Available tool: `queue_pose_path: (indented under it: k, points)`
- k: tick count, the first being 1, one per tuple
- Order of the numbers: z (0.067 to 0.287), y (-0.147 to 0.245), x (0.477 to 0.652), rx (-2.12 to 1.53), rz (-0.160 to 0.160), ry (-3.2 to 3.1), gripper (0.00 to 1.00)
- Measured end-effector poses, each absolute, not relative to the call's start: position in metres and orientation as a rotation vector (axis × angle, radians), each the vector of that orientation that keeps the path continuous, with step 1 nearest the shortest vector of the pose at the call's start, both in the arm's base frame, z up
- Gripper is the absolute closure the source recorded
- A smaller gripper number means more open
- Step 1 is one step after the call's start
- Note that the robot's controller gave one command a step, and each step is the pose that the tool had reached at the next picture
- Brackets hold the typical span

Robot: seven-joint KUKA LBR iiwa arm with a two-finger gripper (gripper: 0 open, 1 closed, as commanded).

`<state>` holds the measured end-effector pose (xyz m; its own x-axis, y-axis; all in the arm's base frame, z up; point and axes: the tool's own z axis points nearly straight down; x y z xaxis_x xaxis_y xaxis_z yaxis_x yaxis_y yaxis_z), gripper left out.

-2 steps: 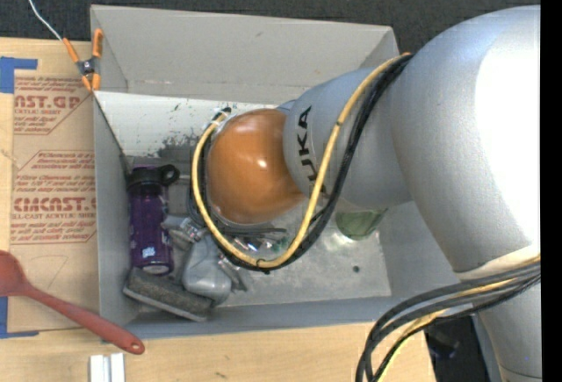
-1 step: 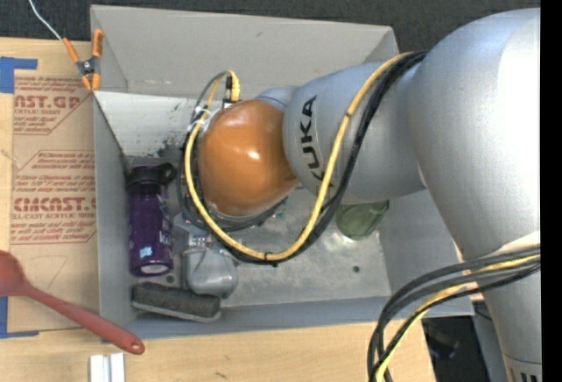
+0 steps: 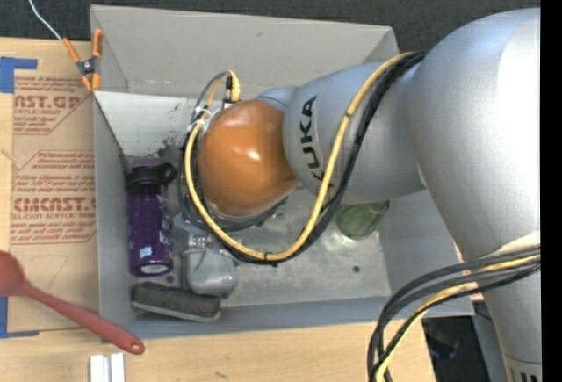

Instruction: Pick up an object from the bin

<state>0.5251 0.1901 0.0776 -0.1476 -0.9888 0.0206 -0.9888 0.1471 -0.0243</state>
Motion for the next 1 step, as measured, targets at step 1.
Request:
queue_pose_path:
  k: [1]
  points:
    - [0.0820, 0.1903, 0.5231, -2.048, -0.042, 2.379, 1.00]
